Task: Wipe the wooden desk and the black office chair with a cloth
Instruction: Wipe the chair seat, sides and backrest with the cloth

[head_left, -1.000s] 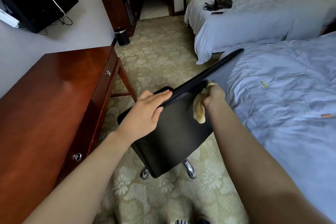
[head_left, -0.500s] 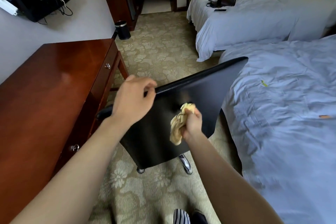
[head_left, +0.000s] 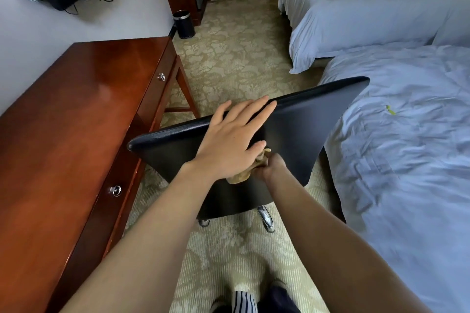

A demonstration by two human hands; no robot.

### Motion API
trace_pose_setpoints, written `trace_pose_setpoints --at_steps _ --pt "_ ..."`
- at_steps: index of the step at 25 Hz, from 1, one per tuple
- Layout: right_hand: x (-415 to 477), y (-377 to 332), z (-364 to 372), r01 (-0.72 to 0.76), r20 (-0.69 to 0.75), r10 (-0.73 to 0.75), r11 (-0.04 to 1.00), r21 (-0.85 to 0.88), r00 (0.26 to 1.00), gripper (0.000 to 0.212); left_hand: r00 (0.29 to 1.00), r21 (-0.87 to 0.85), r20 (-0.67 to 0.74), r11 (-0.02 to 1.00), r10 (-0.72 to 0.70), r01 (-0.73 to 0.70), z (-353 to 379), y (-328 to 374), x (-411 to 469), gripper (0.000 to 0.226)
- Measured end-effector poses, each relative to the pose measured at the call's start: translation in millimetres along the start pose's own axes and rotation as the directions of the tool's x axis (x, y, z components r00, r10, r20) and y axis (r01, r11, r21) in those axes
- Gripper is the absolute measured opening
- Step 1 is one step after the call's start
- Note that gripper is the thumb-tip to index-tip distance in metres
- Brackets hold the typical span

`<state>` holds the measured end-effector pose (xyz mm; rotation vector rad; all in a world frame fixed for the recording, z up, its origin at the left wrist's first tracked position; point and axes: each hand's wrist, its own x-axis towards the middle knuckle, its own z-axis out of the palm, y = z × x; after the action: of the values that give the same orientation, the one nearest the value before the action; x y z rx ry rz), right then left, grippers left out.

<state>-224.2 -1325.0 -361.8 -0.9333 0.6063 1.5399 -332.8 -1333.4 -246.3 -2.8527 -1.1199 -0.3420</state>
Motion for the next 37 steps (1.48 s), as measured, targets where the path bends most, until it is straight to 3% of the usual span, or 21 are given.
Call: trace_pose_setpoints --at_steps 2,6,8,10,11,13,15,17,19,20,21,22,24,26,30,33,35,37 --pt "-9.7 -5.9 4.4 -0.082 0.068 0.072 0.985 0.15 0.995 0.027 1.0 -0.075 -0.01 0.997 -0.013 0.012 -2.6 -4.9 -5.0 0.061" --pt "-42.8 -19.7 11.2 -0.029 0.171 0.012 0.995 0.092 0.985 0.042 0.997 -0.242 -0.065 0.97 -0.048 0.031 -8.0 -16.6 -15.3 0.05" --pt "-59.7 -30.0 14.5 0.057 0.216 -0.091 0.986 0.156 0.972 0.038 0.992 -0.255 -0.118 0.967 -0.039 0.007 -7.8 -21.5 -23.3 0.047" --pt "-71.1 -43.5 13.3 0.145 0.243 -0.228 0.938 0.316 0.943 0.02 0.986 -0.246 -0.168 0.969 -0.022 -0.02 -6.4 -28.0 -31.0 0.046" --pt "-79.4 -48.2 12.2 0.189 0.267 -0.293 0.916 0.354 0.918 0.024 0.981 -0.252 -0.191 0.967 -0.021 -0.029 -5.5 -31.6 -34.3 0.046" --pt "-89.3 -60.8 9.4 0.374 0.243 -0.432 0.893 0.25 0.869 0.028 0.972 -0.278 -0.235 0.96 -0.024 -0.043 -4.2 -39.1 -38.9 0.044" --pt "-96.0 -68.3 4.7 0.643 0.087 -0.65 0.76 0.097 0.755 0.015 0.963 -0.29 -0.269 0.955 -0.023 -0.059 -3.0 -45.3 -42.0 0.041" --pt "-104.8 -74.8 2.3 0.821 -0.024 -0.821 0.568 0.058 0.57 0.01 0.957 -0.294 -0.289 0.953 -0.021 -0.068 -2.1 -52.3 -45.6 0.04" --pt "-112.8 -78.2 -1.0 0.92 -0.053 -0.951 0.308 -0.242 0.305 0.024 0.951 -0.307 -0.308 0.949 -0.032 -0.068 -1.7 -59.1 -49.4 0.039" --pt "-112.0 -77.6 -2.9 0.878 0.034 -0.988 0.12 -0.463 0.152 0.027 0.945 -0.316 -0.323 0.947 -0.047 -0.061 -1.2 -61.5 -51.4 0.039" --pt "-112.6 -73.6 -3.4 0.766 0.173 -0.985 -0.101 -0.634 0.014 0.028 0.938 -0.324 -0.341 0.944 -0.066 -0.052 -0.2 -63.2 -52.8 0.038" --pt "-112.7 -66.4 -2.2 0.637 0.329 -0.942 -0.29 -0.715 -0.059 0.028 0.929 -0.332 -0.36 0.942 -0.088 -0.04 1.2 -64.2 -54.6 0.038" --pt "-116.7 -44.0 7.1 0.475 0.595 -0.8 -0.555 -0.683 -0.079 0.025 0.913 -0.346 -0.386 0.938 -0.135 -0.008 4.6 -65.7 -59.0 0.037" --pt "-120.7 -14.4 20.5 0.397 0.766 -0.634 -0.733 -0.553 -0.104 0.022 0.904 -0.361 -0.389 0.932 -0.178 0.028 5.7 -70.2 -63.9 0.037" --pt "-120.5 50.1 45.8 0.321 0.914 -0.386 -0.887 -0.332 -0.122 0.025 0.908 -0.439 -0.34 0.895 -0.244 0.076 0.5 -82.8 -74.1 0.036" --pt "-116.2 80.6 60.2 0.23 0.97 -0.232 -0.951 -0.209 -0.079 0.032 0.914 -0.564 -0.257 0.817 -0.314 0.122 -11.3 -92.1 -80.3 0.043" --pt "-115.6 78.6 60.9 0.193 0.977 -0.197 -0.965 -0.179 -0.079 0.034 0.918 -0.582 -0.224 0.801 -0.327 0.143 -17.1 -99.6 -84.0 0.044" --pt "-116.7 62.4 48.6 0.216 0.964 -0.227 -0.957 -0.195 -0.136 0.033 0.906 -0.603 -0.221 0.78 -0.362 0.165 -18.0 -104.0 -85.6 0.047"
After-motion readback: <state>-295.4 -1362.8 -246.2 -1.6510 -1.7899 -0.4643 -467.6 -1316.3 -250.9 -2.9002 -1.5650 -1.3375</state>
